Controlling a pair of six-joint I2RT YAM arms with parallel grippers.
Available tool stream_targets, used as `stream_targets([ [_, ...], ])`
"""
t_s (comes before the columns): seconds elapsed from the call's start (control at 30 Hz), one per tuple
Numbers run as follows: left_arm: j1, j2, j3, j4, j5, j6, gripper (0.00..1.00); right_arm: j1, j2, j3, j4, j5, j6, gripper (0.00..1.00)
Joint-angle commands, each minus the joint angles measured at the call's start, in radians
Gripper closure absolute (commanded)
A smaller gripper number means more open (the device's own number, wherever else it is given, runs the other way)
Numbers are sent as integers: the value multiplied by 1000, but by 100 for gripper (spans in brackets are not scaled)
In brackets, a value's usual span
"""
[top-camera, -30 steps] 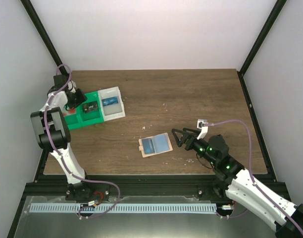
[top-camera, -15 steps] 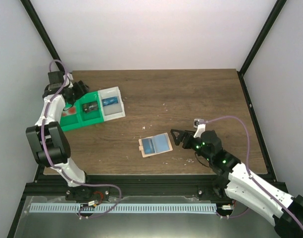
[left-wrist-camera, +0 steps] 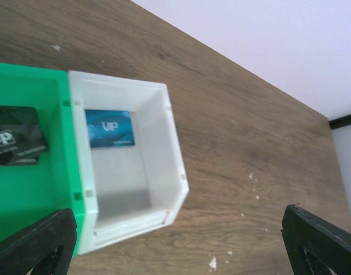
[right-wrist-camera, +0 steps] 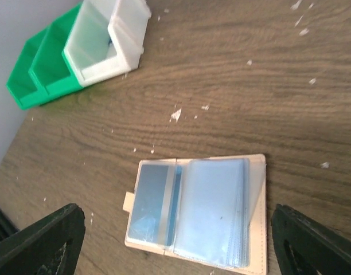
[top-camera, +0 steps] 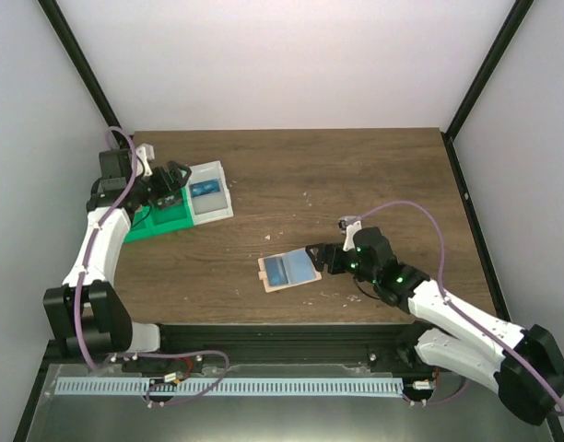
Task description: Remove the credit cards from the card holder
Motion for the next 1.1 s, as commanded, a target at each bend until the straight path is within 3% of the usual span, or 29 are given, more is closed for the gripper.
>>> stream_targets([
  [0.0,-64,-71,-58,44,40,-6,0,4,62,37,37,-97,-2,11],
  [0.2,-186,-104,-122,41,47,3,5,4,166,44,51,-117,-25,24],
  [0.33,-280,-118,-197,87,60,-26,9,3,246,39,85,-64,-40,44],
  [0.43,-357,-119,-252,145,65,-66,12,-3,301,45,104,-45,-47,53],
  [0.77,-556,-62,-440,402,105,-204,22,-12,464,65,119,-44,-53,56],
  [1.07,-587,58,-516,532,129,-237,22,-12,512,44,151,-93,-34,64],
])
